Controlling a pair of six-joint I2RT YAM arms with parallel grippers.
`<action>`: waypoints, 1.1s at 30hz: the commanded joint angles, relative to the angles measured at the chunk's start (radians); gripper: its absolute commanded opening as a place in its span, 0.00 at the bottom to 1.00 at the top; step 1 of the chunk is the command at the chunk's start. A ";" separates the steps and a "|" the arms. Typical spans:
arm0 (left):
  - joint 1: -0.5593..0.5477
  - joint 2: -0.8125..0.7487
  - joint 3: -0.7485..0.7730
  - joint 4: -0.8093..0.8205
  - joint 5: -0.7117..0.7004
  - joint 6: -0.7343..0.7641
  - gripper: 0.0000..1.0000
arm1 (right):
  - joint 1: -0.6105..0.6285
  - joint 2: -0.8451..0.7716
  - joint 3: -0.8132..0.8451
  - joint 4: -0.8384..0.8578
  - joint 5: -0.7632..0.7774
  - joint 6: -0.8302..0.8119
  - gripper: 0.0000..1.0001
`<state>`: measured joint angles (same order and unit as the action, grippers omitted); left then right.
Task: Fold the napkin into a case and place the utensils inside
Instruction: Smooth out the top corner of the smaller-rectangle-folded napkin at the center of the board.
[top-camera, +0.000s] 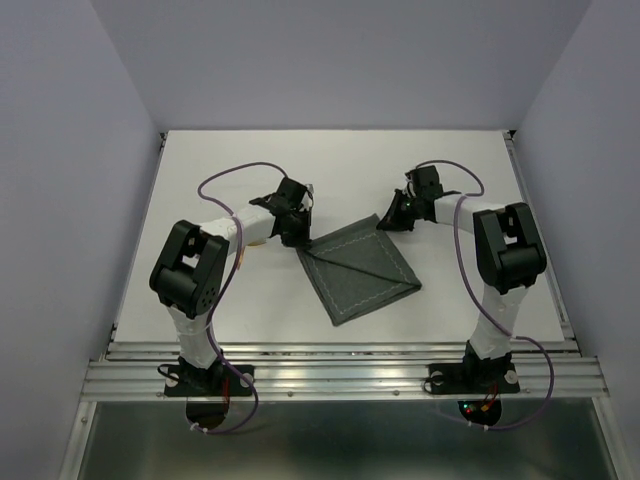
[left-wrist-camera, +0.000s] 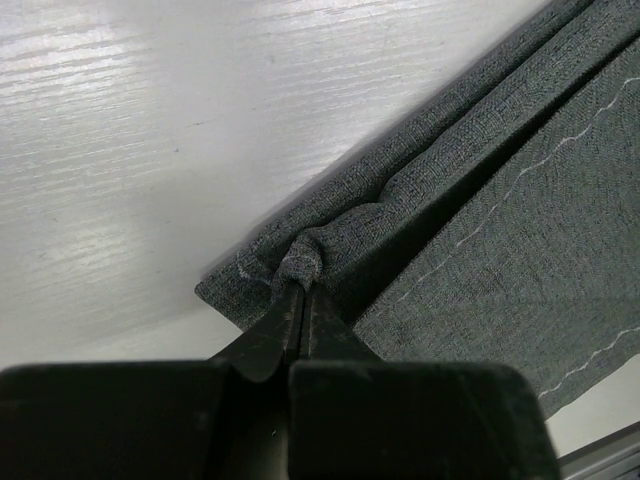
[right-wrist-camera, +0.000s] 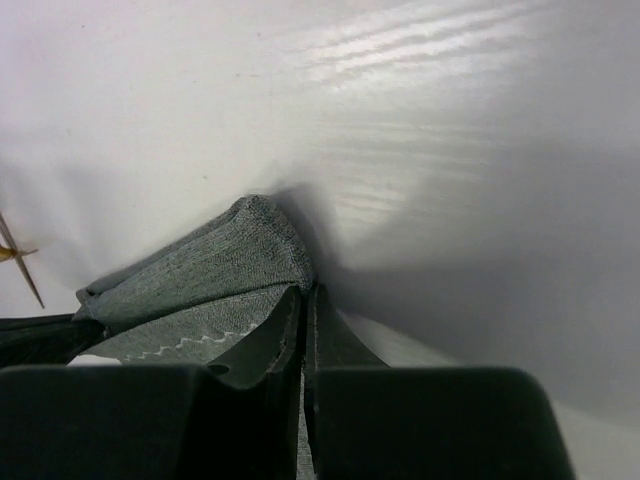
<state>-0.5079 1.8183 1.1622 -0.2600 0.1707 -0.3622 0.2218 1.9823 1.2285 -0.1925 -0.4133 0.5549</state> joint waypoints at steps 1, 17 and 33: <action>0.008 -0.040 0.036 -0.024 0.029 0.029 0.00 | -0.001 -0.141 -0.062 0.042 0.160 0.054 0.01; 0.026 -0.034 0.140 -0.188 -0.075 0.055 0.00 | -0.001 -0.375 -0.198 -0.050 0.268 0.007 0.68; 0.063 0.015 0.054 -0.162 -0.085 0.046 0.00 | -0.001 -0.531 -0.420 -0.102 0.220 -0.019 0.73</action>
<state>-0.4629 1.8202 1.2358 -0.4160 0.1009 -0.3267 0.2234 1.5234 0.8536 -0.2840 -0.1619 0.5606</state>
